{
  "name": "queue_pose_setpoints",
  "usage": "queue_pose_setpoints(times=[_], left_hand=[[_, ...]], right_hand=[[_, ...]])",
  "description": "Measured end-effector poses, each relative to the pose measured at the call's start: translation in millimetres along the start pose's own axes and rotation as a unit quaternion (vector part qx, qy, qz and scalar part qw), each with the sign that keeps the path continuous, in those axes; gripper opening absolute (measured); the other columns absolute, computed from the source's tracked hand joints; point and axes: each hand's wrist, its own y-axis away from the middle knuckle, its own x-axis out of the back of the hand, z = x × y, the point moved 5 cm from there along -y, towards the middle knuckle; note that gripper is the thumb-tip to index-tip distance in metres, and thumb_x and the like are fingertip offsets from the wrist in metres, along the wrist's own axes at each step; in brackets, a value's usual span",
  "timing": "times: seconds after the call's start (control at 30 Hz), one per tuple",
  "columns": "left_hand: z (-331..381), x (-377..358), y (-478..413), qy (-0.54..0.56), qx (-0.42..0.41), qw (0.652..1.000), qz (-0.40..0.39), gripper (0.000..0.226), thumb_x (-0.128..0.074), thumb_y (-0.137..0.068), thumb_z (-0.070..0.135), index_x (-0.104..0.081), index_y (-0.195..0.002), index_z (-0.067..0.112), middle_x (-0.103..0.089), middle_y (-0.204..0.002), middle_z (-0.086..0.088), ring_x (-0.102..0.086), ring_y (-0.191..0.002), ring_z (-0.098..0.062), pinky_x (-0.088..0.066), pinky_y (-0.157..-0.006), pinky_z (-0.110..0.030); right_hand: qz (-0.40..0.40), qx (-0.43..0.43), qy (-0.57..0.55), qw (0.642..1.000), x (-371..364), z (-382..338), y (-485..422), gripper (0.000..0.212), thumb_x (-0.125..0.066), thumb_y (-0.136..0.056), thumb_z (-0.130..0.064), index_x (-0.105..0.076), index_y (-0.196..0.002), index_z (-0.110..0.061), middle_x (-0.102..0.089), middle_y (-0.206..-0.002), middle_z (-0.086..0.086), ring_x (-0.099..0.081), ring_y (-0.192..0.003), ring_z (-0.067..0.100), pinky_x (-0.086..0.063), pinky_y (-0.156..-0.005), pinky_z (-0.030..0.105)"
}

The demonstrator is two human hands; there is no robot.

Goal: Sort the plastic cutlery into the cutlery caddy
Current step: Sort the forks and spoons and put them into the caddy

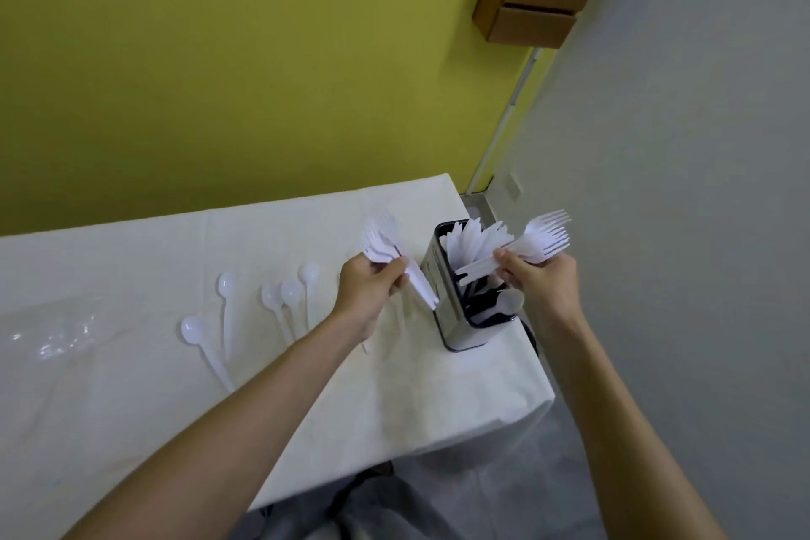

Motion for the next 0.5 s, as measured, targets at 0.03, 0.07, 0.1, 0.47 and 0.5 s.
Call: queue_pose_setpoints(times=[0.03, 0.07, 0.1, 0.47, 0.5], left_hand=[[3.7, -13.7, -1.0, -0.005, -0.024, 1.0, -0.004, 0.01, -0.066, -0.088, 0.009, -0.068, -0.083, 0.0, -0.067, -0.08, -0.01, -0.062, -0.072, -0.016, -0.055, -0.078, -0.033], [5.4, -27.2, -1.7, -0.025, -0.048, 0.998, -0.009, 0.015, -0.068, -0.086, 0.014, -0.069, -0.081, 0.0, -0.068, -0.076, -0.009, -0.062, -0.071, -0.018, -0.054, -0.08, -0.038], [5.7, -39.2, -1.5, -0.054, -0.068, 0.996, -0.01, 0.02, -0.069, -0.085, 0.019, -0.069, -0.078, 0.001, -0.068, -0.072, -0.008, -0.061, -0.069, -0.018, -0.054, -0.08, -0.04], [-12.7, -95.8, 4.2, -0.357, -0.218, 0.905, -0.081, 0.016, -0.066, -0.086, 0.014, -0.056, -0.079, 0.004, -0.063, -0.071, -0.01, -0.061, -0.067, -0.023, -0.04, -0.056, -0.026], [-13.4, -96.6, 3.9, -0.361, -0.218, 0.903, -0.086, 0.014, -0.069, -0.084, 0.012, -0.058, -0.083, 0.004, -0.064, -0.075, -0.008, -0.062, -0.066, -0.019, -0.041, -0.057, -0.022]], right_hand=[[0.001, 0.006, 0.033, 0.999, 2.9, 1.8, -6.0, 0.017, -0.079, -0.07, -0.028, -0.075, -0.072, -0.012, -0.073, -0.068, 0.007, -0.065, -0.065, 0.018, -0.056, -0.071, 0.043], [-0.001, 0.016, 0.072, 0.997, 4.8, 4.0, -12.0, 0.018, -0.078, -0.069, -0.03, -0.074, -0.07, -0.013, -0.072, -0.066, 0.004, -0.064, -0.065, 0.015, -0.055, -0.07, 0.041], [-0.005, 0.025, 0.113, 0.993, 5.5, 4.3, -15.9, 0.018, -0.078, -0.069, -0.03, -0.074, -0.068, -0.013, -0.072, -0.065, 0.002, -0.063, -0.064, 0.013, -0.053, -0.068, 0.036], [-0.069, 0.045, 0.268, 0.96, 0.8, 11.0, -19.7, 0.028, -0.078, -0.074, -0.019, -0.057, -0.057, -0.015, -0.051, -0.05, -0.007, -0.045, -0.05, 0.009, -0.035, -0.041, 0.013], [-0.073, 0.056, 0.27, 0.959, 0.2, 10.3, -18.6, 0.03, -0.08, -0.072, -0.02, -0.054, -0.056, -0.019, -0.051, -0.05, -0.01, -0.045, -0.049, 0.006, -0.036, -0.042, 0.012]])
